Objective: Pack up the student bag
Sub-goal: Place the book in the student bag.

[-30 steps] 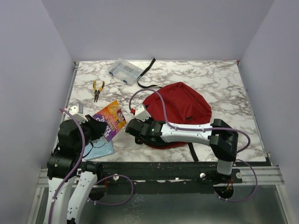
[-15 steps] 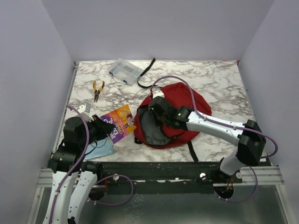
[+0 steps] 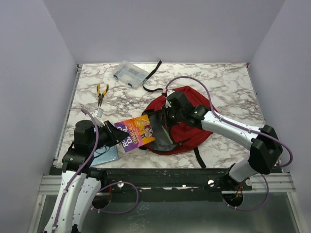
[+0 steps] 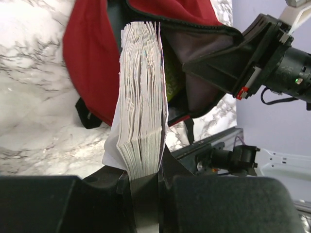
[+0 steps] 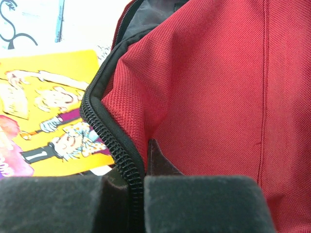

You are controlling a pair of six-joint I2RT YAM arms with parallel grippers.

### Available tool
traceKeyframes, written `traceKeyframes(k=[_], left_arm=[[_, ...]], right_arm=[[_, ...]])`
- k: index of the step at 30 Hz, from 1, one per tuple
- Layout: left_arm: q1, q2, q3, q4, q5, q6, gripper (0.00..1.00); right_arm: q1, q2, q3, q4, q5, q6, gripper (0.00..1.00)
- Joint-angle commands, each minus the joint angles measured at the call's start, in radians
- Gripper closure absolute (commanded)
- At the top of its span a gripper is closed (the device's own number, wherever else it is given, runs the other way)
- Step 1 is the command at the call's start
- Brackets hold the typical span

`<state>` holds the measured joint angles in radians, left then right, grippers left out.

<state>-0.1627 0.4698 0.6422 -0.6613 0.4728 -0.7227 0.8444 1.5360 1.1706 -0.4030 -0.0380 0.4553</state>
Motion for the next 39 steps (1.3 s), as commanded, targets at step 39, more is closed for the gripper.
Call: traceKeyframes(k=[39], left_arm=[[-0.559,0.748,-0.153,1.141,-0.41,-0.753,1.0]], right_arm=[[-0.044,-0.137,0.0,0.118,-0.178,0.061,1.0]])
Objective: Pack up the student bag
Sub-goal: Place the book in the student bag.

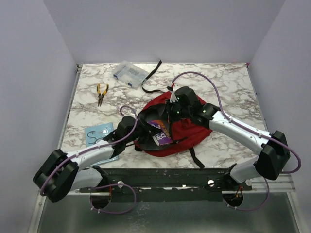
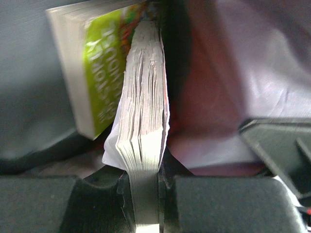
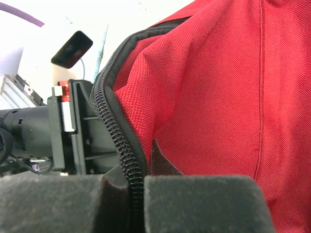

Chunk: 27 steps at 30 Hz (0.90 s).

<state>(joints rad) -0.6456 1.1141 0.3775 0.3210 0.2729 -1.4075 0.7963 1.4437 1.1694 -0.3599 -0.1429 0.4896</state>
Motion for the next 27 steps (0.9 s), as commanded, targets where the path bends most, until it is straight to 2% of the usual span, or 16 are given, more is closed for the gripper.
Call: traceKeyframes(k=[1,6,11,13,14,19,23,25,26,27], left_arm=[[-0.088,0.141,0.127,0.16,-0.227,-0.087,1.0],[-0.101,0.35,0.18,0.261,-0.162,-0.185,1.0],[-0.107,0.47,0.184,0.393,-0.146,-0.148,1.0],[-0.12,0.481,0.193,0.395,-0.168,-0.111,1.0],[-0.128,0.487,0.196,0.395,-0.172,-0.104,0.97],[-0.142,0.489,0.174,0.401,-0.199,-0.072,0.63],[-0.109,0.439,0.116,0.41,-0.196,-0.008,0.5],[-0.088,0.393,0.094,0.394,-0.166,0.025,0.2],[-0.081,0.374,0.086,0.382,-0.151,0.033,0.12],[-0.073,0.35,0.077,0.367,-0.141,0.051,0.1]], right_arm=[[0.005,-0.049,-0.003,0.076,-0.066,0.026,1.0],[0.003,-0.074,-0.02,0.066,-0.01,0.01,1.0],[-0.005,-0.112,-0.047,0.051,0.048,0.0,1.0],[-0.011,-0.123,-0.062,0.057,0.051,-0.006,1.0],[-0.015,-0.123,-0.063,0.053,0.049,-0.01,1.0],[-0.022,-0.126,-0.065,0.036,0.058,-0.02,1.0],[-0.026,-0.13,-0.091,0.05,0.065,-0.018,1.0],[-0.028,-0.126,-0.095,0.043,0.063,-0.018,1.0],[-0.029,-0.129,-0.104,0.049,0.063,-0.018,1.0],[-0.029,-0.132,-0.112,0.052,0.062,-0.018,1.0]])
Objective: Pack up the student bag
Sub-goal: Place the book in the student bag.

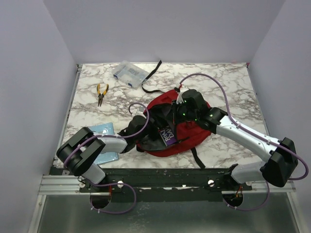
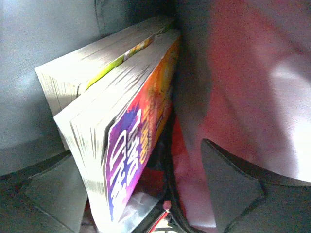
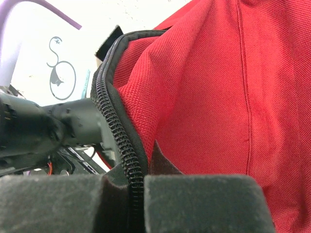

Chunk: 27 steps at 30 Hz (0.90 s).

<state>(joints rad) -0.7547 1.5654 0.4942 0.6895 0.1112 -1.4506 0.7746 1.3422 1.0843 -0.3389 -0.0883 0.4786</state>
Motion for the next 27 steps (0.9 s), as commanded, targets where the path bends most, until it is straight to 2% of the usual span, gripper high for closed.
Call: traceKeyframes(k=[1,4,9,13,15,17,22,23,27], left_arm=[[0.042,-0.121,-0.037,-0.045,0.028,0.122,0.08],[0.054,-0.166,0.018,-0.262,0.05,0.16,0.09],[0.053,-0.194,-0.016,-0.33,0.044,0.113,0.14],[0.054,-0.137,0.004,-0.331,0.061,0.099,0.24],[0.054,-0.094,0.045,-0.331,0.076,0.114,0.33],[0.05,-0.052,0.084,-0.331,0.063,0.12,0.46],[0.038,0.007,0.178,-0.331,0.044,0.159,0.86],[0.03,-0.001,0.183,-0.333,0.03,0.178,0.92],[0.016,-0.066,0.159,-0.346,-0.019,0.203,0.98]], right_arm=[[-0.01,-0.033,-0.029,0.033,0.006,-0.006,1.0],[-0.011,-0.041,-0.024,0.022,0.004,-0.008,1.0],[-0.013,-0.054,-0.018,0.027,-0.004,-0.007,1.0],[-0.012,-0.043,-0.008,0.029,-0.014,-0.009,1.0],[-0.012,-0.037,-0.009,0.034,-0.022,-0.008,1.0],[-0.013,-0.034,-0.02,0.046,-0.031,-0.004,1.0],[-0.014,-0.028,-0.042,0.061,-0.032,0.008,1.0],[-0.014,-0.028,-0.043,0.06,-0.028,0.008,1.0],[-0.015,-0.026,-0.053,0.064,-0.012,0.004,1.0]])
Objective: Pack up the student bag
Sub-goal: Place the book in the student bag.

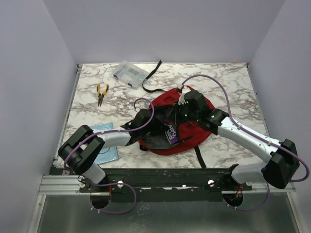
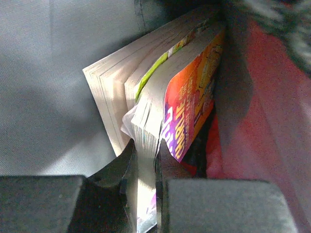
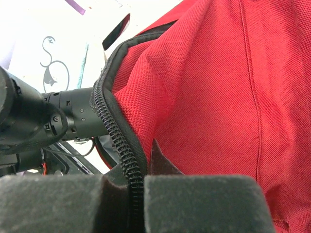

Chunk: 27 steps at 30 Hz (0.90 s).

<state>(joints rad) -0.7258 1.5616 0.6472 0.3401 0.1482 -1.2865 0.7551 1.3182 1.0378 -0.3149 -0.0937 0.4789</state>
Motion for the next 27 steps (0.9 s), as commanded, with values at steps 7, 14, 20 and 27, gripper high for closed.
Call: traceKeyframes(k=[7,14,20,27], left_arm=[[0.007,-0.103,0.003,0.063,0.022,-0.043,1.0],[0.0,-0.121,-0.024,0.118,-0.189,-0.186,1.0],[-0.024,0.062,0.073,0.14,-0.037,-0.165,0.86],[-0.013,-0.064,0.05,0.042,0.021,0.062,0.43]], right_arm=[[-0.003,0.008,-0.003,0.039,-0.015,0.001,1.0],[-0.007,0.013,0.003,0.074,-0.065,0.022,1.0],[-0.01,0.02,0.01,0.062,-0.055,0.019,1.0],[-0.024,0.002,-0.024,0.066,-0.05,0.014,1.0]])
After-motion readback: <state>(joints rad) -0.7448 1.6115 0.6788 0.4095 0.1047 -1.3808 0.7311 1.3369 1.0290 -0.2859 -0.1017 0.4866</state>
